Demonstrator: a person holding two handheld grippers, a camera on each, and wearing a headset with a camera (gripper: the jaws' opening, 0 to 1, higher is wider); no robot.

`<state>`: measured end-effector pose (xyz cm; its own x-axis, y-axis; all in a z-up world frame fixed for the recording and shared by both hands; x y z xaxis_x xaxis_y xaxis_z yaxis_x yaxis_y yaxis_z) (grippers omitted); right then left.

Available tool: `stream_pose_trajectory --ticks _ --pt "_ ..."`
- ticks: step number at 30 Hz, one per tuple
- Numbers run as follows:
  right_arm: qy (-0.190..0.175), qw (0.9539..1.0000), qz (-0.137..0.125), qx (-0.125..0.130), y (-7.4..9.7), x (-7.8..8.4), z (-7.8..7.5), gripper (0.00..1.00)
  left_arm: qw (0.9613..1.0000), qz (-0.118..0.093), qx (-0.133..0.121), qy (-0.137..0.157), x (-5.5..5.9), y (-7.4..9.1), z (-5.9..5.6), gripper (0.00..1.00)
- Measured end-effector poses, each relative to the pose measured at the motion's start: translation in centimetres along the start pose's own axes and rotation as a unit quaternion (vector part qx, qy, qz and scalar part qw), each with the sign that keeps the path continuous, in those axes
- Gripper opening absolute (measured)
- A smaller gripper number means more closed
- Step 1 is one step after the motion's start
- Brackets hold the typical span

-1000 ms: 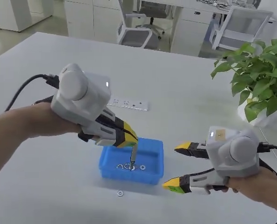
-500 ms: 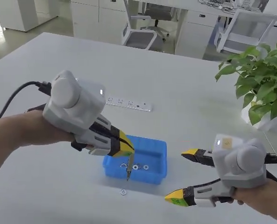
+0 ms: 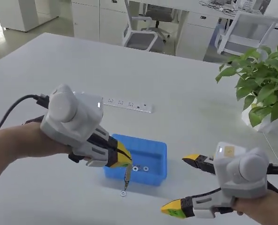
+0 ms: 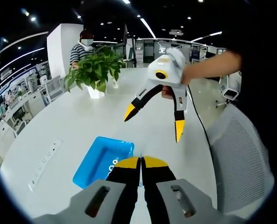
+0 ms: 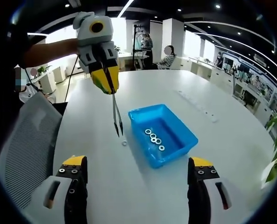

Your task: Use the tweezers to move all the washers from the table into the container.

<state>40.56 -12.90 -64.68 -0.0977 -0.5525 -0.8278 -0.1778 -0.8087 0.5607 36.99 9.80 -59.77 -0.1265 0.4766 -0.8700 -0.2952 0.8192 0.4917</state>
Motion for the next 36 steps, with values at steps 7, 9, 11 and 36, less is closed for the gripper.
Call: stream_pose_trajectory --ticks 7,9,11,36 --pt "-0.008 1.0000 -0.005 0.001 -0.1 0.3 0.2 0.95 1.0000 0.003 0.004 -0.001 0.5 -0.4 -0.2 0.05" --pt "-0.008 1.0000 -0.003 0.001 -0.1 0.3 0.2 0.96 1.0000 -0.001 0.004 -0.002 0.6 -0.5 -0.2 0.05" --pt "-0.007 1.0000 -0.001 0.001 -0.2 0.4 0.2 0.96 1.0000 -0.002 0.004 -0.003 0.7 -0.6 -0.1 0.05" --pt "-0.011 0.9997 0.018 -0.008 -0.7 1.3 0.6 0.95 1.0000 0.009 0.002 -0.002 2.5 -1.3 0.2 0.05"
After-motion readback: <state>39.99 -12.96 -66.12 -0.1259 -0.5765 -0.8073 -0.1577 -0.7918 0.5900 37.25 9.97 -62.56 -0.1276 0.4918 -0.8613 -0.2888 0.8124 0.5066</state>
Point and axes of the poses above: the centre of the closed fingertips' face, and the gripper's own axes: y roughly backward along the fingers, z roughly to its left, x roughly out of its underside, the point moved 10 cm from there along y, roughly backward along the fingers, and after that the axes turned 4 degrees about -z, right-handed, at the moved point
